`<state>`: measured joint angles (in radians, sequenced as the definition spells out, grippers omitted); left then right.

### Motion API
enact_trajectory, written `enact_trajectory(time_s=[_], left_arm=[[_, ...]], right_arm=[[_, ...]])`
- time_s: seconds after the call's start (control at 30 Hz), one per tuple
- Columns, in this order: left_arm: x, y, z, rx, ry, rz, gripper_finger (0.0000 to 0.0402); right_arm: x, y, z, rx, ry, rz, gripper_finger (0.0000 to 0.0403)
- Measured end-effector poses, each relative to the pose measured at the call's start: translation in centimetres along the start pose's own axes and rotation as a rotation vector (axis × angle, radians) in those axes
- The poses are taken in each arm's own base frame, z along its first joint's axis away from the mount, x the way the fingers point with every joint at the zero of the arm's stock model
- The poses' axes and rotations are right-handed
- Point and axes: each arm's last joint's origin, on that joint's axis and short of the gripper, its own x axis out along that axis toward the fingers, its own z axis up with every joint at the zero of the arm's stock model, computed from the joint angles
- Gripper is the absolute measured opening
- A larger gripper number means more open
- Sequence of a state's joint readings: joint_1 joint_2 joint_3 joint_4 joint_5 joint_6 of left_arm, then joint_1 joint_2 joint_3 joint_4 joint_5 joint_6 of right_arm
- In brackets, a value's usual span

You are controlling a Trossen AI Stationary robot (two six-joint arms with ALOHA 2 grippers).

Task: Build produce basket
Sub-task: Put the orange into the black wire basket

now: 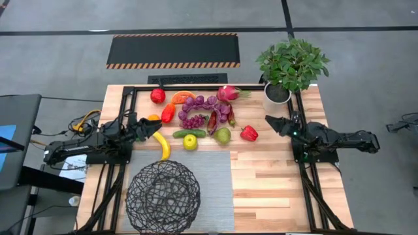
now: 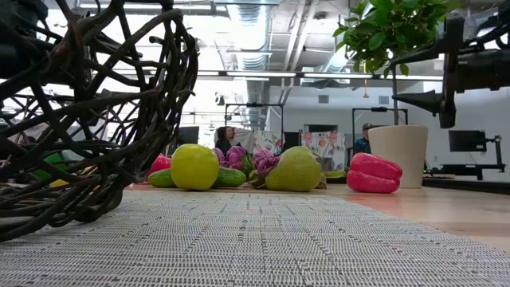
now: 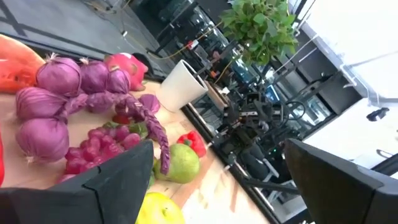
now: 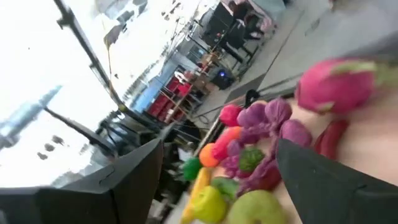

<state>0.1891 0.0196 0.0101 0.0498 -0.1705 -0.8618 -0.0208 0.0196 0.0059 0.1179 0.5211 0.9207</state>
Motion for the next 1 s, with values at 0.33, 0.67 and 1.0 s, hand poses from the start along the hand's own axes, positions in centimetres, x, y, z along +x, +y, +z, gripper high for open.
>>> enact_trajectory(time_s=[0.33, 0.67, 1.0], left_arm=[[0.0, 0.2, 0.5, -0.015, -0.135, 0.089, 0.0348], [-0.1, 0.3, 0.7, -0.039, -0.216, 0.144, 0.0348], [-0.4, -1.7, 2.1, -0.276, -0.242, -0.096, 0.0348]], right_arm=[[0.0, -0.1, -0.1, 0.116, 0.003, -0.010, 0.0333], [0.1, -0.4, -0.1, 0.058, 0.006, -0.040, 0.0333], [0.1, -0.4, 0.1, 0.047, -0.017, -0.043, 0.0333]])
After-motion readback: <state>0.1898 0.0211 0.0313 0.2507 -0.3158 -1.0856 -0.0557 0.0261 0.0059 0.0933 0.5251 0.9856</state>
